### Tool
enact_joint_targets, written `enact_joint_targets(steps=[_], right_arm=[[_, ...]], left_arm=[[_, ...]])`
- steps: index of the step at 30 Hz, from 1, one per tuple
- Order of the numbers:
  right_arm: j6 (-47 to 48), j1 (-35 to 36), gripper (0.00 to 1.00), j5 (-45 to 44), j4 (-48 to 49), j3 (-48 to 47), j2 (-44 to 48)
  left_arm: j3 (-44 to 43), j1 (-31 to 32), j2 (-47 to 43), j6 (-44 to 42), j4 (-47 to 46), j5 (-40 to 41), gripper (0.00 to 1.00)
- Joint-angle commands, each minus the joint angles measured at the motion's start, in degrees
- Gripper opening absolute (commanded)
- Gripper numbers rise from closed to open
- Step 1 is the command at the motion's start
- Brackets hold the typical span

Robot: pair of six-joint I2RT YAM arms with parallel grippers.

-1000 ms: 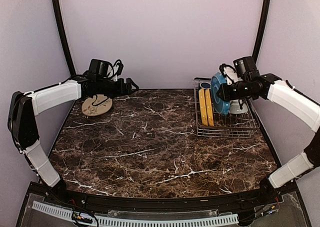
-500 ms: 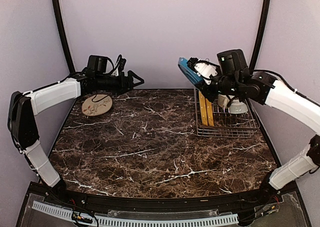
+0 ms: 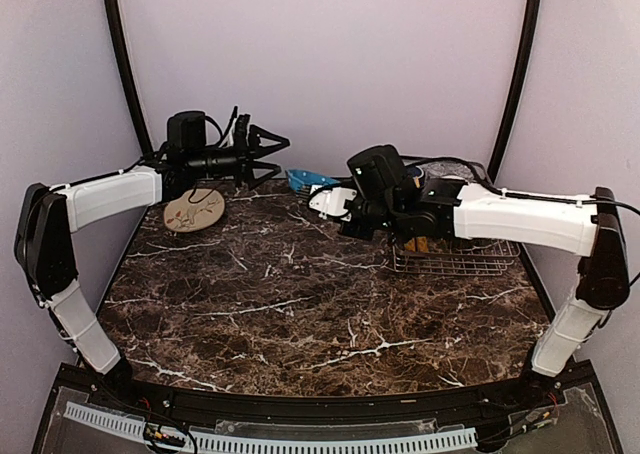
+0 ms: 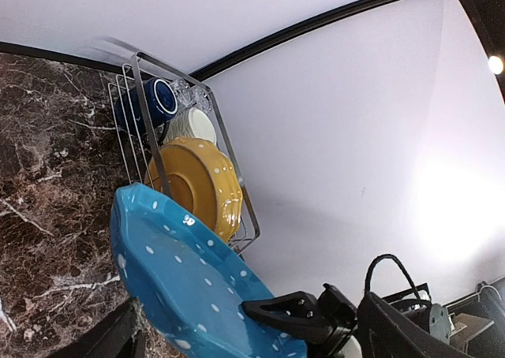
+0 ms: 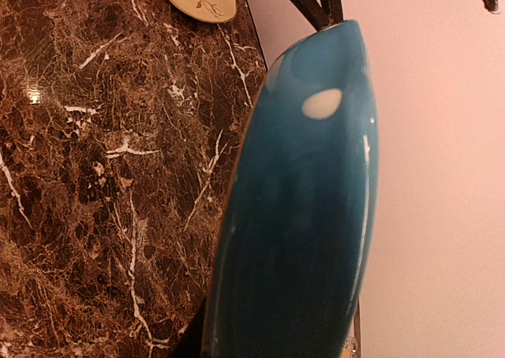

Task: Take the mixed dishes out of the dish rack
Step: Pass from the right arm to the left

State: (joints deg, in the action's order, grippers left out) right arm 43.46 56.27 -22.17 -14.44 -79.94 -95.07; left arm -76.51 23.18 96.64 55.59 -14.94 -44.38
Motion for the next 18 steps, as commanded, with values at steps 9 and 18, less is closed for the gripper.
enact_joint_targets(steps=[9,18], right_arm=[[6.9,3.0,0.00,-8.9,19.1,-3.8,-3.1],[12.3,4.6,0.00,-13.6,28.5,-3.7,-7.6]], left_arm=[[-3.0,-0.6,0.9,-6.3,17.9,9.5,0.91],[-3.7,0.1,3.2,-6.0,17.0,6.2,0.68]])
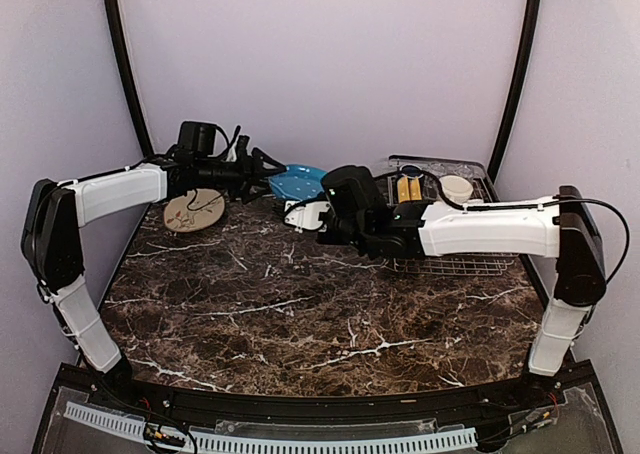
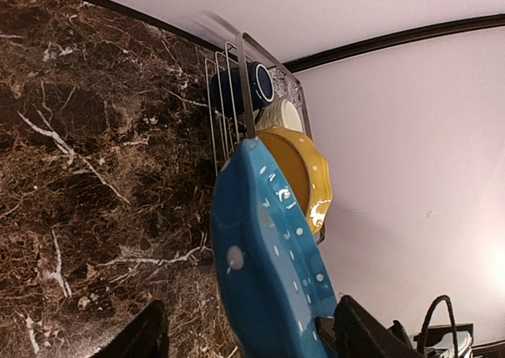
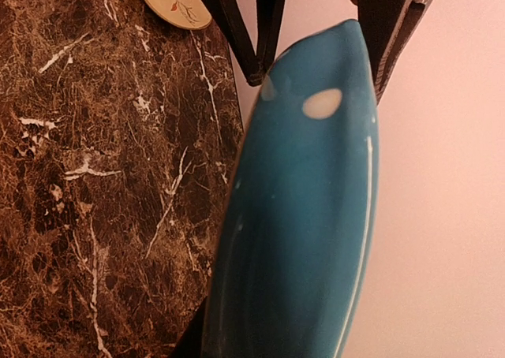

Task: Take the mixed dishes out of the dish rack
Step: Pass from the right arm to the left

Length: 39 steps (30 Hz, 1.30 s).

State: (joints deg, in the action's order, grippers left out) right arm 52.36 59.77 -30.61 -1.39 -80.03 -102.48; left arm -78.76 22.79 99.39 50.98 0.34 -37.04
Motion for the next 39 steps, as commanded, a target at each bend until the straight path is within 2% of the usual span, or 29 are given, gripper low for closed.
enact_joint_targets(steps=[1,4,12,17,19,20,25,27,30,32,39], right_arm=[[3.6,1.1,0.00,-5.3,16.2,-3.2,-0.5],[4.2,1.3,0.00,-5.6,18.7,-2.0,-1.1],[7.5,1.5,0.00,-7.5,27.3,0.8,-3.2],[7.9,1.6,0.02,-8.2,28.5,1.1,-4.4],[7.0,1.6,0.09,-7.9,27.4,1.2,-4.4],[6.1,1.6,0.17,-7.6,27.0,1.3,-4.3],[0.8,1.4,0.40,-4.4,19.4,-0.4,-4.1],[-1.9,1.2,0.55,-2.4,15.2,-1.3,-3.9],[-6.6,0.8,0.84,1.4,7.9,-2.3,-3.3],[-9.3,0.6,0.97,3.3,5.1,-2.5,-2.7],[-19.7,-1.6,0.99,8.7,-0.6,-1.1,1.8]], left_arm=[[-1.3,0.5,0.5,-1.4,1.6,-1.1,0.66],[-1.0,0.5,0.8,-1.0,1.2,-1.7,0.53],[-0.6,0.5,1.2,-0.9,0.2,-2.7,0.29],[-1.4,0.5,1.2,-3.4,2.1,-1.6,0.06],[-1.7,0.4,1.4,-4.5,3.2,-0.9,0.02],[-1.9,0.2,1.4,-4.7,3.6,-0.6,0.01],[-1.8,-1.4,1.7,-5.8,3.8,0.0,0.01],[-1.5,-2.7,1.9,-6.0,3.6,0.2,0.01],[-0.6,-5.4,2.0,-5.6,2.1,0.0,0.01],[0.1,-8.0,2.1,-4.6,0.3,-0.9,0.01],[0.9,-17.5,2.8,-3.2,-4.3,-3.5,0.01]])
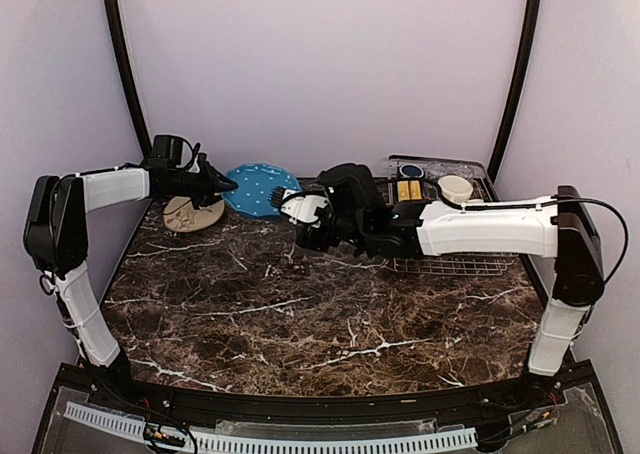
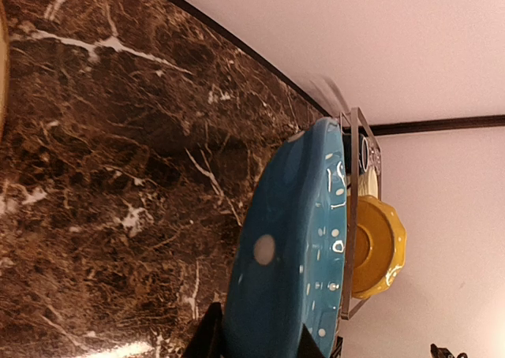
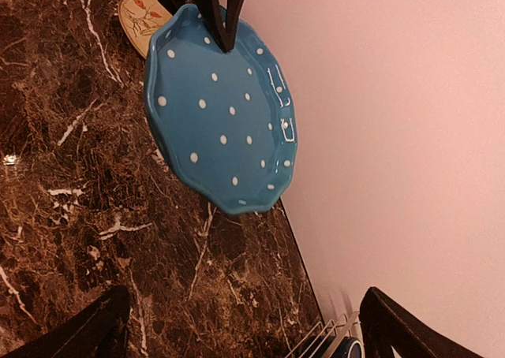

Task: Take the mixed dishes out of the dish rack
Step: Pass from the right arm to the left, then place the plate on the plate.

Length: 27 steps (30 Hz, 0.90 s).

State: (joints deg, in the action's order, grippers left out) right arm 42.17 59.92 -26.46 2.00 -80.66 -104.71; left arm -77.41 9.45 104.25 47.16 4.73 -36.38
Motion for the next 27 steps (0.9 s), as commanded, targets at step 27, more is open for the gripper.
enact_joint_targets(steps=[27], right_arm=[[-53.6,-29.1,0.99,39.8,-15.6,5.6,26.0]], left_arm=[[2.4,-26.7,8.2,2.1,-17.6,-5.0,0.01]])
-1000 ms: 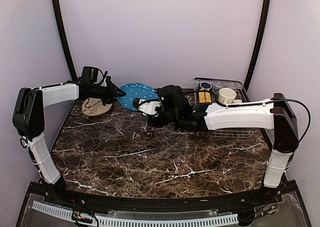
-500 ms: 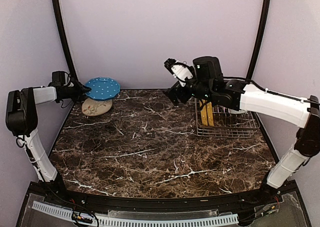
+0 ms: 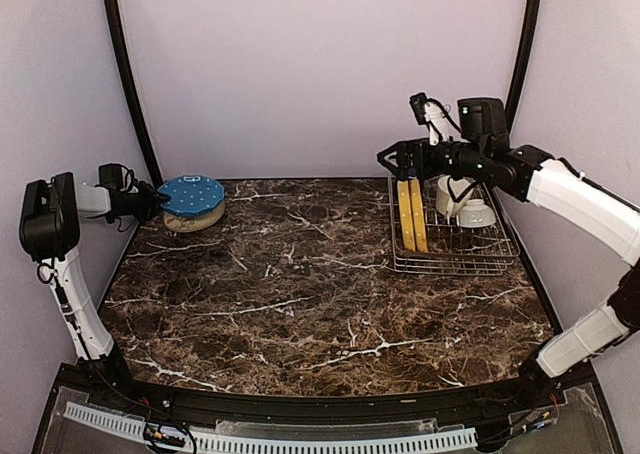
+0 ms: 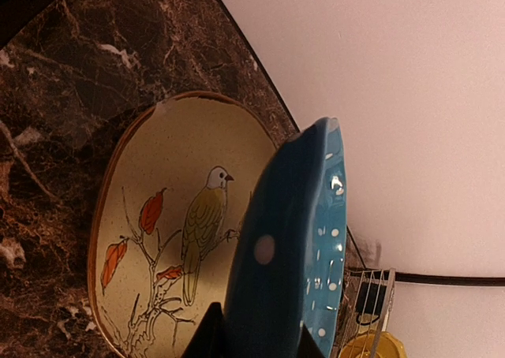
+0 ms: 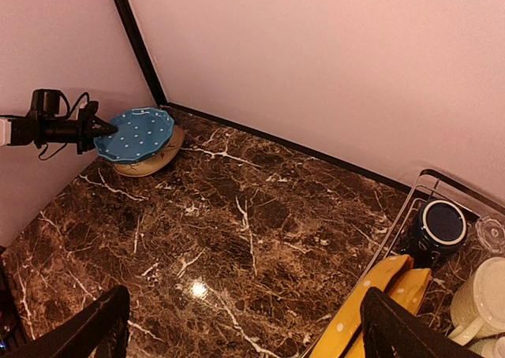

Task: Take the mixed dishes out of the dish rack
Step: Place the plate on the plate.

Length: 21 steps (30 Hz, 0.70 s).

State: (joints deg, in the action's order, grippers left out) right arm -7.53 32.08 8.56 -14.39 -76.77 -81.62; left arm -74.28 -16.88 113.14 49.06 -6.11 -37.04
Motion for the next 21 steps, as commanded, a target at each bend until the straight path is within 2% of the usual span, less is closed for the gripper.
enact_joint_targets(steps=[1,18,21], right_arm=[[-4.0,-1.5,0.99,4.8,0.8,2.1,3.5],[-5.8,-5.4,0.99,6.3,2.2,7.0,7.6],[-6.1,-5.9,0.99,7.0,2.2,6.9,7.5]], left_arm=[[-0.8,-0.4,-0.5,-0.3,-6.7,-4.1,0.01],[-6.4,-0.4,5.8,-7.3,2.9,-0.6,0.05],[-7.8,-0.4,6.6,-8.6,5.3,0.5,0.09]])
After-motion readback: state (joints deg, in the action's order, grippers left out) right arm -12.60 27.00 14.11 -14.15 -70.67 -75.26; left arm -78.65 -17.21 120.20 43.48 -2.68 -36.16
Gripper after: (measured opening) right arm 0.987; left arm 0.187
